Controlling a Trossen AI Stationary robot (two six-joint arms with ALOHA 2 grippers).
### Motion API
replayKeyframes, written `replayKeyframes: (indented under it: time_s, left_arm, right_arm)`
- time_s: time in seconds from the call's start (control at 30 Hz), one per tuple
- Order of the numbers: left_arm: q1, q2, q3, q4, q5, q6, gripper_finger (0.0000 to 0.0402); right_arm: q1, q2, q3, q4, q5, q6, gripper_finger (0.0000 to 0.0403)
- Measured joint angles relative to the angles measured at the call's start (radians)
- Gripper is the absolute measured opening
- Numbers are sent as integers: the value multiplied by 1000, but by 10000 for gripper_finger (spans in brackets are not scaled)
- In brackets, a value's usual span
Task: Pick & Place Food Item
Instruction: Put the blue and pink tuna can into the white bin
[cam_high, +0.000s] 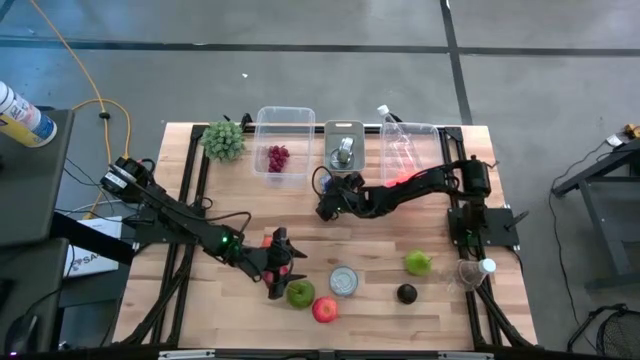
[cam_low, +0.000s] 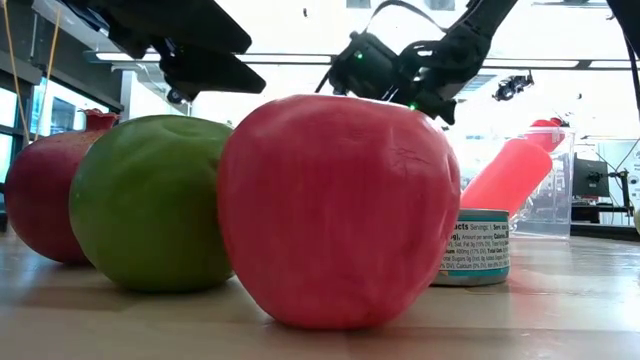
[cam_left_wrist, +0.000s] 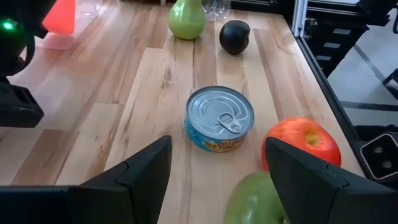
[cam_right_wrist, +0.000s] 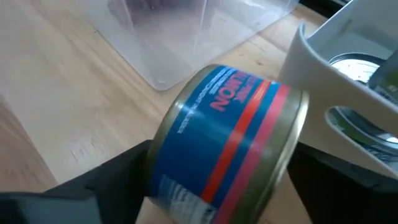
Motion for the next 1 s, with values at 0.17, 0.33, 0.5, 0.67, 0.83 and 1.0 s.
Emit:
replayKeyframes:
  time_s: [0.17, 0.33, 0.5, 0.67, 0.83, 1.0]
  left_arm:
    - [0, 0, 0, 2, 0, 0, 247]
    - [0, 0, 0, 2, 0, 0, 247]
    - [0, -1, 0, 0, 0, 0, 247]
    - [-12, -1, 0, -11, -2, -1, 247]
    - [-25, -18, 0, -12, -1, -1, 247]
    - [-32, -74, 0, -21, -2, -49, 247]
  right_arm:
    - [-1, 0, 0, -1, -19, 0, 251]
    - [1, 0, 0, -9, -26, -2, 168]
    - [32, -2, 0, -33, -2, -6, 169]
    - [111, -48, -1, -114, 51, -35, 169]
    - [205, -139, 4, -148, 194, -144, 169]
    - [255, -218, 24, -176, 319, -382, 169]
